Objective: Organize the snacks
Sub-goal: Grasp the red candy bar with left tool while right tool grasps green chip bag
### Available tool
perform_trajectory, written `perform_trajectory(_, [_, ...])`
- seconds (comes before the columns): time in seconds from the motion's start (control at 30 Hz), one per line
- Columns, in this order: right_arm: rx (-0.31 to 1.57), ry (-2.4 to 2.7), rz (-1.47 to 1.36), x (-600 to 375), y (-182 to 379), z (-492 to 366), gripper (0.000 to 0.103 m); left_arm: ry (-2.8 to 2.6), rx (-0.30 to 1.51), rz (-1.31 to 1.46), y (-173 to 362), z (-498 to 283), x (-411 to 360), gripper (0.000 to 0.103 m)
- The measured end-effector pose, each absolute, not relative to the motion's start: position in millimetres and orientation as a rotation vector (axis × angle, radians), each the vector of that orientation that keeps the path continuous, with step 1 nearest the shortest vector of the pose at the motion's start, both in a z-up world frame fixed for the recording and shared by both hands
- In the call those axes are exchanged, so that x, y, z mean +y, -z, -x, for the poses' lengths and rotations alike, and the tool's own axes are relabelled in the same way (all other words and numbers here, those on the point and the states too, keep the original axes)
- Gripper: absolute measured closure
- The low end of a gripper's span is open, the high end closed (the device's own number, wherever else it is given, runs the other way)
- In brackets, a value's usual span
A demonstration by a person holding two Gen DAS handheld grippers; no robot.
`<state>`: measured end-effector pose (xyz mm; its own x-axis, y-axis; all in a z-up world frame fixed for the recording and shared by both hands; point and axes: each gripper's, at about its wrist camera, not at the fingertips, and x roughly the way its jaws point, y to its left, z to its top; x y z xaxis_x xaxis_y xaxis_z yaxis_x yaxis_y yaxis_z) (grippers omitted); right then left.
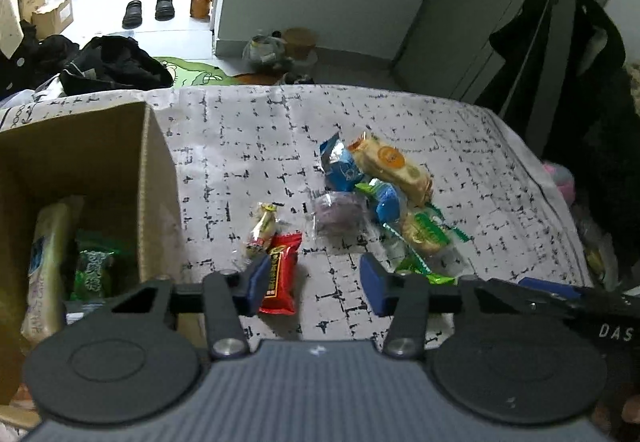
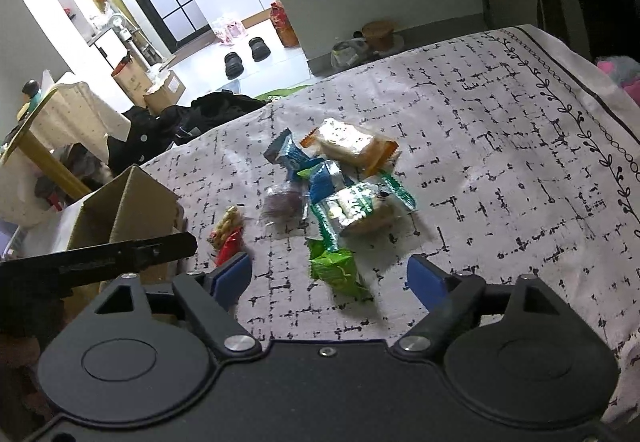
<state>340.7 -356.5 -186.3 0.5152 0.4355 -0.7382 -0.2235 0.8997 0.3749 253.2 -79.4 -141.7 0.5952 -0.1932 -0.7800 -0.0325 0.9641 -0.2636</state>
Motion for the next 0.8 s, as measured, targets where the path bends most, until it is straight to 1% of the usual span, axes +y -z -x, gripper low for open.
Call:
perform_trajectory(0.1, [0.963,-0.395,-0.254,-358.0,190.5,-342.2,0.026,0.085,0.963,0.265,150.3,-260.2,-83.9,0.067])
perform_trajectory(0.17, [0.972,-0.389,-0.258,-358.5,194.0,-343.2,0.029,0.073,0.975,0.257,155.4,-263.5,-87.5,0.07])
perform_trajectory(0.33, [0.99,-0.402,-0.251,-354.9,202.4,-346.7,0.03,0.024,0.982,0.22,167.5,-271.5,-94.8,0.072])
perform_trajectory(0.4, [0.996,-0.407,-0.243,-350.8,206.8,-349.2,0.03,-0.002,0.985,0.208,174.9,-276.5,-96.1,0.076])
perform_trajectory(0.57, [1.003,-0.399,-0.233,-341.0,215.3,-352.7,0.033,-0.035,1.011,0.205,188.6,-283.8,-96.4,0.077])
perform_trajectory(0.8, [0.998,-0.406,-0.212,-329.7,222.7,-357.6,0.034,-0.062,1.022,0.183,195.9,-284.2,-97.0,0.077])
